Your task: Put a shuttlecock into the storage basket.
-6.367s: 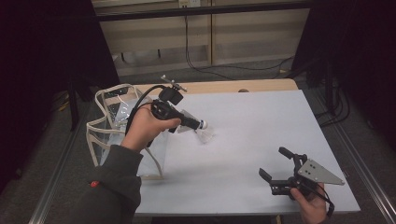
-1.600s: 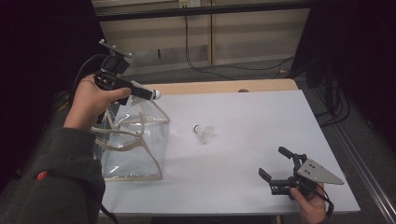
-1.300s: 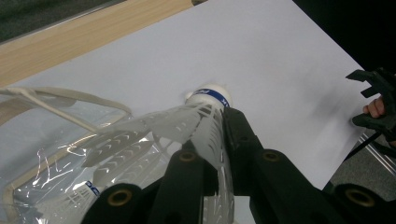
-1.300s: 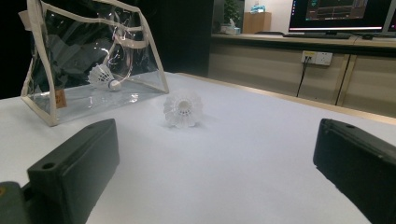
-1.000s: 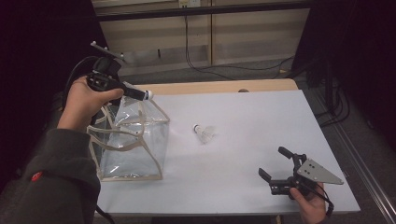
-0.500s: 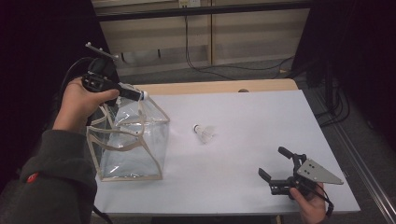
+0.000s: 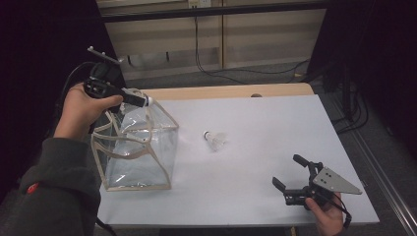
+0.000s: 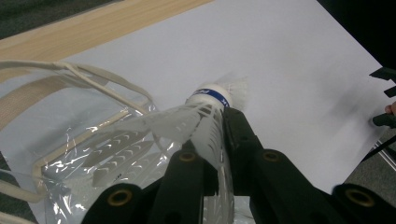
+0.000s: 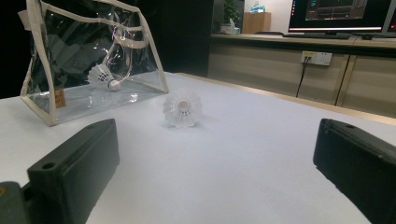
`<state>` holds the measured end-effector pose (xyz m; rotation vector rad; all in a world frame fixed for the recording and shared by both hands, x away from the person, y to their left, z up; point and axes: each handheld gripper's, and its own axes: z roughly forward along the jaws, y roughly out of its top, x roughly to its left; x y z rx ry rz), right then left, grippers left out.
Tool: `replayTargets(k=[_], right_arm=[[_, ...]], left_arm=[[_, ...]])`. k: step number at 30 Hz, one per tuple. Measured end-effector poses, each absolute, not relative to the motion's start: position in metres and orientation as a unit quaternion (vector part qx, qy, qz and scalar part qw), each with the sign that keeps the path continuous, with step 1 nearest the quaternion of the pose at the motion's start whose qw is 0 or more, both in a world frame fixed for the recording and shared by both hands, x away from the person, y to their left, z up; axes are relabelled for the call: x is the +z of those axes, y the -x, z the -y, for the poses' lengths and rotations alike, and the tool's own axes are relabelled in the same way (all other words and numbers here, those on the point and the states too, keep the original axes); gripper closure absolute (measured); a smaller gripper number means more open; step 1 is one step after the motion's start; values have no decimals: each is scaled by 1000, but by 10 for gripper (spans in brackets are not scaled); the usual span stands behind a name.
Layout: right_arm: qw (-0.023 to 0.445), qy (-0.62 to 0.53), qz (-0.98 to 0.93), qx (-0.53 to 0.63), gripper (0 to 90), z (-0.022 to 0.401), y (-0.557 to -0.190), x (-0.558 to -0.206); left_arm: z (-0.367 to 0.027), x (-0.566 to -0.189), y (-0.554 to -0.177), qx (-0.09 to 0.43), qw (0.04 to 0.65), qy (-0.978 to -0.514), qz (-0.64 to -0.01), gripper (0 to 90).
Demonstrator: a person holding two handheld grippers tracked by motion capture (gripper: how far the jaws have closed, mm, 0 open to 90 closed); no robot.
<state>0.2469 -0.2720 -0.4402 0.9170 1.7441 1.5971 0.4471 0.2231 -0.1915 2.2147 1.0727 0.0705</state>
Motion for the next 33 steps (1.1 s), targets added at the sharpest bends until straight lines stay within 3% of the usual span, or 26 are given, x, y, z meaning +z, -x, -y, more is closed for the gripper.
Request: replayTargets(k=[33], right_arm=[[299, -345, -656, 601, 4, 272, -247, -440]], left_arm=[[-243, -204, -448, 33, 323, -841, -433, 855]])
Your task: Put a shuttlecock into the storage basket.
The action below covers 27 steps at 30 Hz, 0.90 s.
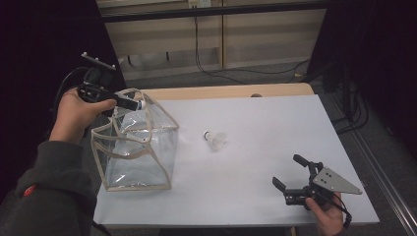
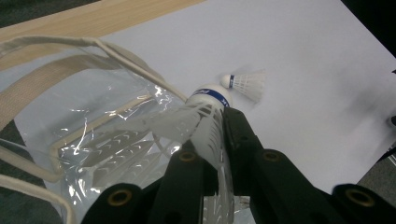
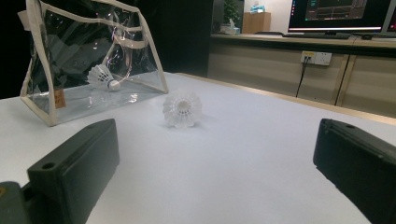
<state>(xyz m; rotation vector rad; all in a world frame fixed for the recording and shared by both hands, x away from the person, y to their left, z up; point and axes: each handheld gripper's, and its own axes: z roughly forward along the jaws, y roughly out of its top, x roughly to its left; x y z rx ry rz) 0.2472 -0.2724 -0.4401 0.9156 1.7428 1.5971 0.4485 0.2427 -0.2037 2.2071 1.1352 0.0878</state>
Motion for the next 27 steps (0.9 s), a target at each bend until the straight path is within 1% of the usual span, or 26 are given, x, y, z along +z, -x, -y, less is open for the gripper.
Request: replayTargets(k=[12, 27], right_arm=[[298, -345, -657, 601, 4, 272, -247, -440], [297, -343, -657, 602, 4, 272, -247, -440]], left_arm=[[-251, -210, -449, 39, 316, -839, -441, 855], [-253, -223, -452, 29, 309, -838, -449, 854]])
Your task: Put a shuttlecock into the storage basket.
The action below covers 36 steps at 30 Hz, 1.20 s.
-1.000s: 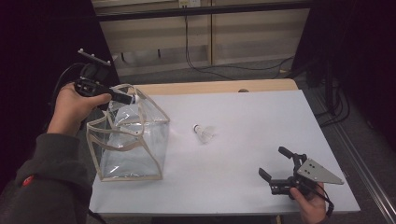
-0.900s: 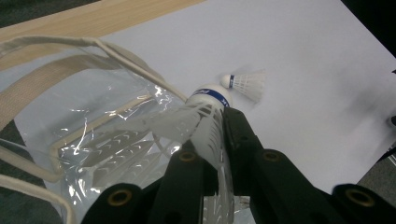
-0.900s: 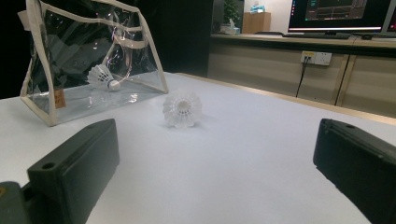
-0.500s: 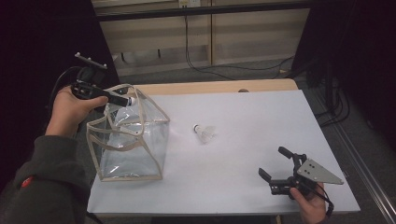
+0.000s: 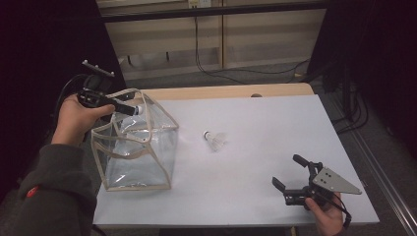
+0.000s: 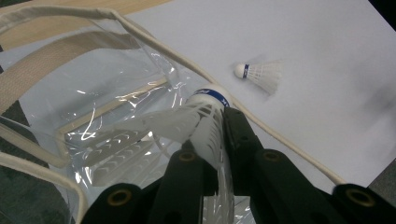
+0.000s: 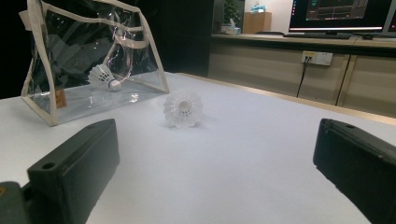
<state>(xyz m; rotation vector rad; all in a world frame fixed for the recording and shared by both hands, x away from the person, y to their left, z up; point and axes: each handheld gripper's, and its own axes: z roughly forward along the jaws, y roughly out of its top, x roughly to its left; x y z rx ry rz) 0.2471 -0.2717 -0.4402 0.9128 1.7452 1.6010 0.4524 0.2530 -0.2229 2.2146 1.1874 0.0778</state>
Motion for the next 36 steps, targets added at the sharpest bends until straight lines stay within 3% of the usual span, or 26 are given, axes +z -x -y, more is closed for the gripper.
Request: replayTargets(k=[36], right_arm=[[297, -344, -657, 601, 4, 271, -247, -440]], left_arm=[[-256, -248, -455, 15, 291, -840, -457, 851]])
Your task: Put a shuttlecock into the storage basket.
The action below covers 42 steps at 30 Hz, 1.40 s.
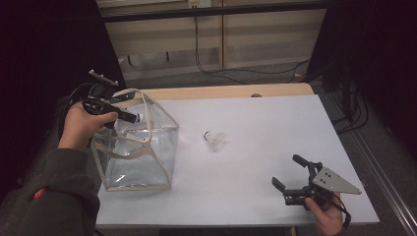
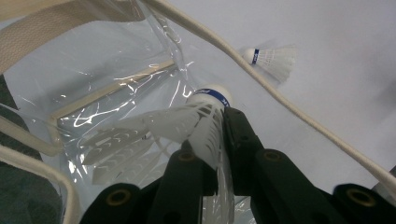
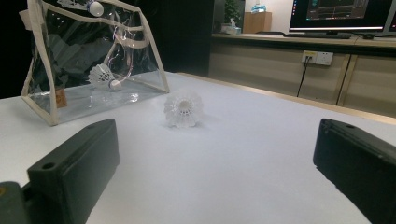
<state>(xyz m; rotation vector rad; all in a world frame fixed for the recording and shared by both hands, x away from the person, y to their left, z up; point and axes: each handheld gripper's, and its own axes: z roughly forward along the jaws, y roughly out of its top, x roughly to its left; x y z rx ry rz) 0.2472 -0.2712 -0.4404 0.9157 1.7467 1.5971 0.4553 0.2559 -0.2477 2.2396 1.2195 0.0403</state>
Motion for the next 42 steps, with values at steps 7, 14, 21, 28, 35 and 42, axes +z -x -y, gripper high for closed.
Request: replayTargets(k=[7, 14, 21, 28, 35, 42], right_arm=[[297, -343, -657, 602, 4, 272, -247, -440], [298, -342, -657, 602, 4, 272, -247, -440], [298, -343, -657, 601, 4, 272, -247, -440], [297, -343, -657, 601, 4, 272, -247, -440], [298, -343, -657, 602, 4, 272, -247, -440], [299, -342, -657, 601, 4, 272, -247, -440]], left_arm=[[-255, -251, -456, 15, 290, -840, -459, 851], [-255, -253, -456, 12, 287, -842, -458, 851], [-255, -255, -456, 12, 286, -842, -457, 851], [-254, -258, -456, 11, 285, -841, -460, 850], [-255, -259, -456, 11, 284, -841, -461, 850], [-255, -263, -456, 8, 282, -841, -462, 849]])
